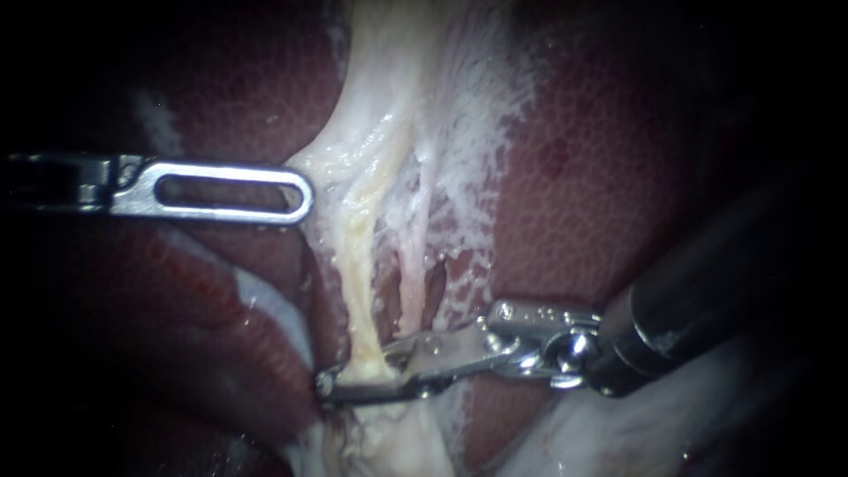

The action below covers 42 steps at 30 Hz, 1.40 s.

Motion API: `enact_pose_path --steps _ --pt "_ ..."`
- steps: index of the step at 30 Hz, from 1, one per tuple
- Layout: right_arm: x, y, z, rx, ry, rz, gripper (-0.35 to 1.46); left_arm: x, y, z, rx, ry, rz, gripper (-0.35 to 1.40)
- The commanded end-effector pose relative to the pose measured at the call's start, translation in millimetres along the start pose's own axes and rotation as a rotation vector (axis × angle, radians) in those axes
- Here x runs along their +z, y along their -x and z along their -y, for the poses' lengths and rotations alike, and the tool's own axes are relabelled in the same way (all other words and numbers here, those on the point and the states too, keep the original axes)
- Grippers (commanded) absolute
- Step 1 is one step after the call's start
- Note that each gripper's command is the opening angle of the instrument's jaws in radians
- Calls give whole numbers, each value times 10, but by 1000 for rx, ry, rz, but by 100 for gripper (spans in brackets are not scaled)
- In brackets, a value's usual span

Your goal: Going back first clip left tube

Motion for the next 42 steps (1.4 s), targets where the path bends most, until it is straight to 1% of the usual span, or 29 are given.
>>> enact_pose_path --steps 1,7,8,9,12,14,16,17,19,21,24,25,28,32,37,42 --pt "0 0 0 0 0 0 -35 0 0 0 0 1 1 -35" --pt "0 0 0 0 3 -1 -33 0 0 0 0 1 1 -35" --pt "0 0 0 0 3 -1 -22 0 0 0 0 1 1 -35" --pt "1 0 0 0 5 2 -4 0 0 0 0 1 1 -35" --pt "4 -2 -1 6 -1 -19 36 0 0 0 0 1 1 -35" --pt "8 -4 -2 -34 -6 -34 47 0 0 0 0 1 1 -35" --pt "12 -7 -4 -87 -11 -49 54 0 0 0 0 1 1 -35" --pt "14 -8 -4 -111 -14 -61 56 0 0 0 0 1 1 -35" --pt "16 -9 -5 -140 -17 -71 58 0 0 1 0 1 1 -35" --pt "17 -10 -6 -182 -7 -77 60 0 0 1 0 1 1 -35" --pt "17 -10 -6 -229 -8 -78 60 0 0 2 0 1 1 -35" --pt "16 -10 -6 -264 -9 -78 60 0 0 2 0 1 1 -35" --pt "15 -11 -6 -328 -11 -79 60 0 -1 2 0 2 1 -35" --pt "13 -13 -6 -392 -7 -80 60 0 -1 2 0 2 1 -35" --pt "11 -14 -5 -444 -9 -81 60 0 -1 2 0 2 1 -35" --pt "7 -12 -4 -445 -11 -80 60 1 -1 2 0 2 2 -35"
